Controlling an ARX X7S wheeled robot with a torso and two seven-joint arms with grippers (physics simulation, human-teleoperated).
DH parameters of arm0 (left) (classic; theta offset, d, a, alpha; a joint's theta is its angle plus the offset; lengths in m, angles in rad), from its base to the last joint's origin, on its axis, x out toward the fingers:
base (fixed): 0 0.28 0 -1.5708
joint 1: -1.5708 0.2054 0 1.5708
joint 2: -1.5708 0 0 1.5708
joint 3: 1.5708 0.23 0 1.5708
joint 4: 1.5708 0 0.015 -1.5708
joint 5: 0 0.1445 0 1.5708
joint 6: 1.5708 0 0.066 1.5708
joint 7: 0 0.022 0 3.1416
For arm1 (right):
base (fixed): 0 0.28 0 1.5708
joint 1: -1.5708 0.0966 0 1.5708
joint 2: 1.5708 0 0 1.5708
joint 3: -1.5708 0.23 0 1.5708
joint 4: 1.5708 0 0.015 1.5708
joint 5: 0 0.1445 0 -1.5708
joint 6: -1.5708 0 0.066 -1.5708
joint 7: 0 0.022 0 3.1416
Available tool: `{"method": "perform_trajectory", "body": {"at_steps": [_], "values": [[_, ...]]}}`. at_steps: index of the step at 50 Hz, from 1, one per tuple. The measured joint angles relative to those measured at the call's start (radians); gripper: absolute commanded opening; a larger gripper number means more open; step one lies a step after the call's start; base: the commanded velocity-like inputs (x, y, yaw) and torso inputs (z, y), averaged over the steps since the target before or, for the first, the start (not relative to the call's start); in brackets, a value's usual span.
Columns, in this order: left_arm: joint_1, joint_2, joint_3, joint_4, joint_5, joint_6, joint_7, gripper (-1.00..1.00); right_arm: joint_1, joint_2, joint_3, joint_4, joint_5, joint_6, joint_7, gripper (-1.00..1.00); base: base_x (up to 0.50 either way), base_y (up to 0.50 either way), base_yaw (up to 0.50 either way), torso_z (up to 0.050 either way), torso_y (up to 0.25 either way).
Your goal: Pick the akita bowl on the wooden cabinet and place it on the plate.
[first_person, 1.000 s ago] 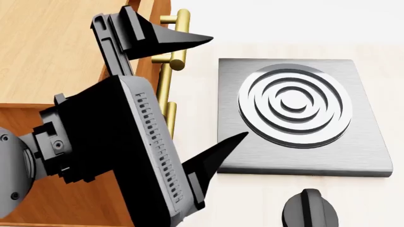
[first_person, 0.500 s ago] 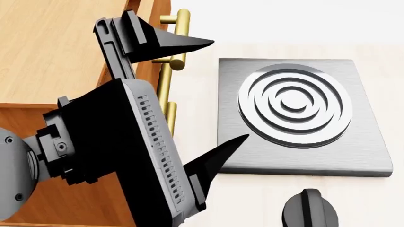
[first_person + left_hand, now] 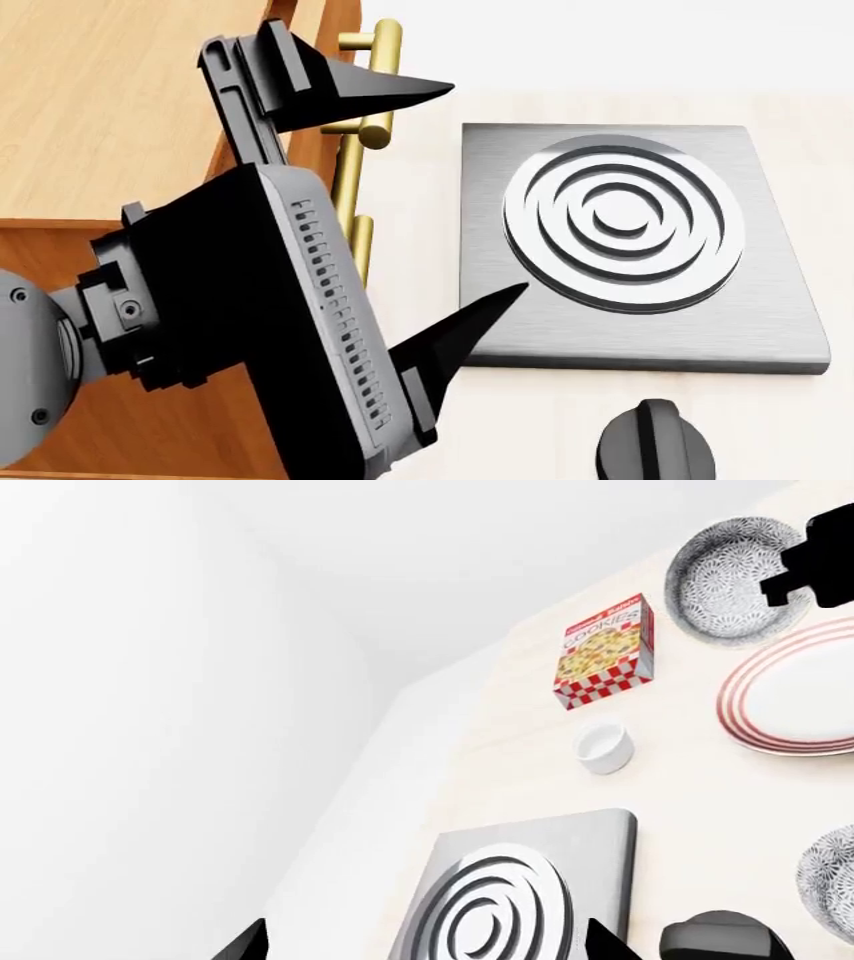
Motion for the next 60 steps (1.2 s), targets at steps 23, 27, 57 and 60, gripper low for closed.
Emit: {"method": "perform_trajectory", "body": {"at_steps": [23, 27, 57, 60], "values": [[0.016, 0.001, 0.003, -0.009, 0.011, 0.01, 0.004, 1.0, 0.06, -0.033, -0.059, 0.106, 0.007, 0.017, -0.044, -1.0, 0.0, 0.0, 0.0, 0.0, 0.0], [0.017, 0.002, 0.002, -0.01, 0.011, 0.01, 0.005, 1.0, 0.067, -0.039, -0.067, 0.126, 0.007, 0.02, -0.05, -1.0, 0.0, 0.0, 0.0, 0.0, 0.0], [0.027, 0.006, 0.001, -0.018, 0.017, 0.014, 0.009, 1.0, 0.056, -0.1, -0.068, 0.25, 0.026, 0.002, -0.124, -1.0, 0.0, 0.0, 0.0, 0.0, 0.0], [0.029, 0.007, 0.001, -0.018, 0.018, 0.015, 0.009, 1.0, 0.054, -0.103, -0.068, 0.257, 0.025, 0.002, -0.127, -1.0, 0.0, 0.0, 0.0, 0.0, 0.0]]}}
